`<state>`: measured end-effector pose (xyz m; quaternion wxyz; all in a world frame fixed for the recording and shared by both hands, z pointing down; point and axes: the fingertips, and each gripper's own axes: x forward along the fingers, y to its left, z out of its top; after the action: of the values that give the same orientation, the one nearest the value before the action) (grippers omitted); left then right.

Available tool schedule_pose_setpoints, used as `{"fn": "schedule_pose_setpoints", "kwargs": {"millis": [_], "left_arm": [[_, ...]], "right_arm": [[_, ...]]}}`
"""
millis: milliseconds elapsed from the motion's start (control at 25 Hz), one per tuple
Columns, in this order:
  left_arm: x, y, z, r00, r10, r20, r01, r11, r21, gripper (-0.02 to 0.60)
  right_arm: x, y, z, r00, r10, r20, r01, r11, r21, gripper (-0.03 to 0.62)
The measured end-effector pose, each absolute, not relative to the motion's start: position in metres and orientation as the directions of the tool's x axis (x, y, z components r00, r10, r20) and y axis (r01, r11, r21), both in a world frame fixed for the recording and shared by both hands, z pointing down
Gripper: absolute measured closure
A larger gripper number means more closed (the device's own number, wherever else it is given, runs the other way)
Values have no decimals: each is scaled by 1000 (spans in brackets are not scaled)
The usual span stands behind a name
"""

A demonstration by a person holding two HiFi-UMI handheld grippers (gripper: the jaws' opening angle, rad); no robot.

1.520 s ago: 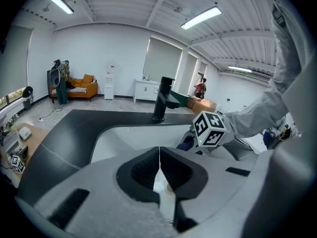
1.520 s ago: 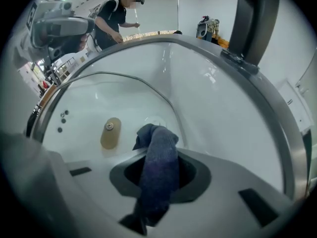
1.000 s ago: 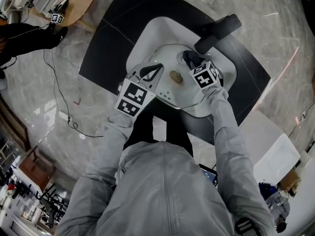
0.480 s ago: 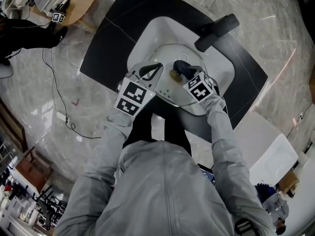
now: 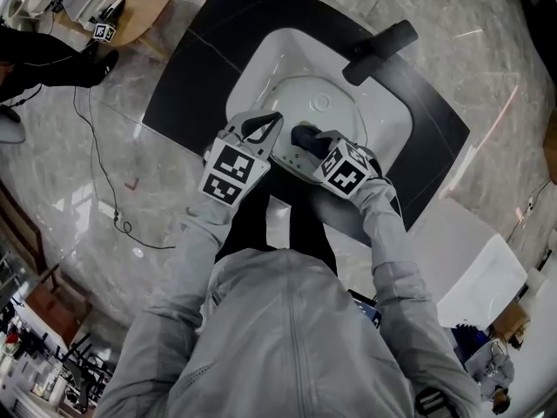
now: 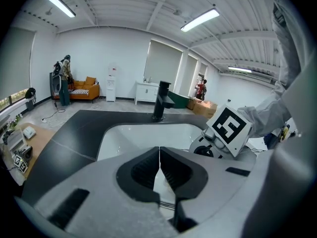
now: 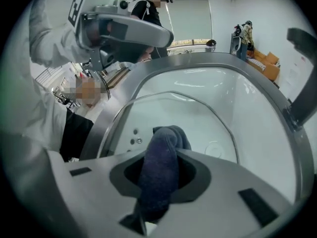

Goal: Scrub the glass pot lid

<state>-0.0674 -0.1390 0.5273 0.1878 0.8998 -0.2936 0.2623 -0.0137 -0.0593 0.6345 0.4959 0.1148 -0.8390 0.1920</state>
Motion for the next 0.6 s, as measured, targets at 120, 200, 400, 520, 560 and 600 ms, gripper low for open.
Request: {"fn": "schedule_pose_setpoints", "kwargs": {"millis": [120,200,400,520,560,600], "left_arm": [[-66,-136,524,696,-427,578,-621,-762,185,554],[-67,-134,521,698,-426,575,-618,-765,183,554],[-71,-136,517,699,-429,572,-615,-769,174,552],[-74,-139,516,697,-431,573,-616,-769,171,554],[-75,-139,516,697,-431,573,-616,-769,171,552],[-75,-139,516,697,-431,573,-617,-769,170,554]], "right_arm": [[-19,-49,624,-516,41,855,-375,887,-269,508],[-22,-41,618,-551,72,831,-389,859,-333,508],[-35,-34,606,-642,103,760,-386,813,-436,508],[-46,-34,597,-703,111,703,-369,788,-493,508],[-49,-35,596,-716,105,690,-370,781,-503,508],[-51,-36,596,-720,96,688,-375,779,-502,508]]}}
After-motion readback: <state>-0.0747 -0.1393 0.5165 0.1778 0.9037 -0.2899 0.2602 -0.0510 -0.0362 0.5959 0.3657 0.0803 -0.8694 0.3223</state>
